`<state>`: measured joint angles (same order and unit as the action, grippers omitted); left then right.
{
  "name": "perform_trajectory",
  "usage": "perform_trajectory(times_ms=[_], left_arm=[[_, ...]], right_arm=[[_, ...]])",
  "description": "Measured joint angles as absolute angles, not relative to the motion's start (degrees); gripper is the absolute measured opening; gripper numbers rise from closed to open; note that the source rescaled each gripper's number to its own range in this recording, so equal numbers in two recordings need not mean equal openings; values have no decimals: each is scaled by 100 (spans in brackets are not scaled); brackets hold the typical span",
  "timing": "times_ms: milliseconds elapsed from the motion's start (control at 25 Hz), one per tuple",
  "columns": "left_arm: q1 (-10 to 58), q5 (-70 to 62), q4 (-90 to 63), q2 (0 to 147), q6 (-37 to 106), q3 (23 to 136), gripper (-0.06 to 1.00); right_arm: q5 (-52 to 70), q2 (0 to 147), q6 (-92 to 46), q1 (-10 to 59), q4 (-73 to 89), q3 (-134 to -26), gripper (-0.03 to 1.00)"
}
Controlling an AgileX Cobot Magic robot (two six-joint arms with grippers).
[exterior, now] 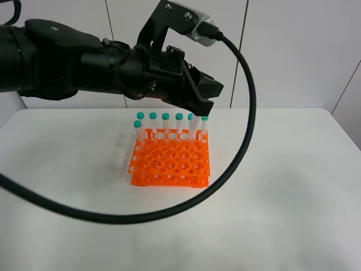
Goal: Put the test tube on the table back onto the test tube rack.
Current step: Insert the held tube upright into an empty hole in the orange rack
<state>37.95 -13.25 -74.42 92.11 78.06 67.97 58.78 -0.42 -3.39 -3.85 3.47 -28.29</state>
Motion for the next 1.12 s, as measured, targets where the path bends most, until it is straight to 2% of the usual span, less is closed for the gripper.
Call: perform_trajectory(times_ms=[80,240,400,520,680,880,1120], left_arm=[[3962,-743,-6532,9211,6808,6800,1],[4059,107,-4113,9211,3781,6826,1],[3910,317,-1350,9211,598,6826,1],[3745,351,98,9211,-786,6737,1],[3552,425,352,9211,-1111,6474,1],[3259,805,-635,9211,60,5961,1],[3067,1265,-1013,9401,401,5736,1]], right_arm=[[5878,-42,-339,-385,351,-2829,73],[5878,-42,-339,-385,352,-2829,73],[5878,-42,-339,-385,352,-2829,73],[5878,-42,-339,-385,352,-2829,73],[5878,-42,-339,-385,357,-2829,73],[5878,-42,-339,-385,357,-2827,73],[5878,-42,-339,-385,357,-2827,73]])
